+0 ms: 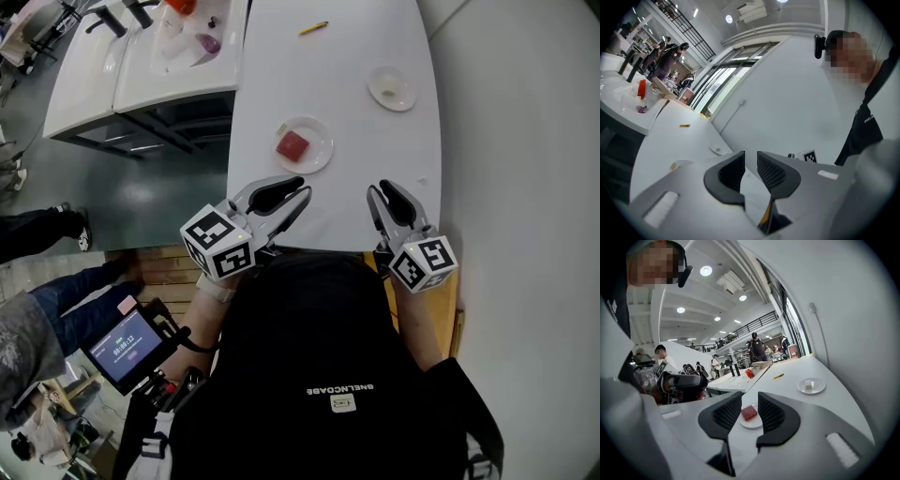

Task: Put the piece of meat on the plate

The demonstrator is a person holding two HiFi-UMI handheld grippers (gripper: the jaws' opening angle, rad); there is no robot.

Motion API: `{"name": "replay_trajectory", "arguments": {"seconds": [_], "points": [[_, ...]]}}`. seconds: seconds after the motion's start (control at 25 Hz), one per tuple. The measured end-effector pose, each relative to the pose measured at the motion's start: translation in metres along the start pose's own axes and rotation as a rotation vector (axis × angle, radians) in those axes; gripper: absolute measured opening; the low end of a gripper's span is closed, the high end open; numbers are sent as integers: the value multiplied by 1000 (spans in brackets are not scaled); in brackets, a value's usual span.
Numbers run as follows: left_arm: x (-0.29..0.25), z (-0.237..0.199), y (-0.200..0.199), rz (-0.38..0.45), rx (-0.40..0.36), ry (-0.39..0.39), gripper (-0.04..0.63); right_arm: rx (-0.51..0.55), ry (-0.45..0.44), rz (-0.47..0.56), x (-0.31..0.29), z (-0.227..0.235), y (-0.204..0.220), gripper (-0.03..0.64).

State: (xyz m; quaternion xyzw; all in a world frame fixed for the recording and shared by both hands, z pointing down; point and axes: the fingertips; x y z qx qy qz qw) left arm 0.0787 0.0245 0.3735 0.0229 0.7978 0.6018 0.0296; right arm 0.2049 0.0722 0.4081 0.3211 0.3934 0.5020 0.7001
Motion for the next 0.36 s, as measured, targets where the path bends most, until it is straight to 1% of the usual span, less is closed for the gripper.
{"name": "replay_trajectory", "arguments": {"seconds": [0.36], "points": [[9, -5, 5, 2, 9, -17, 86, -18, 7, -7, -2, 1, 10, 112]]}}
Point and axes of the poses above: the fingertips, and each gripper's own axes: x backward along the fingers, z to its right, y out of its underside, and after that the axes turned 14 degrees about -x, right-handed
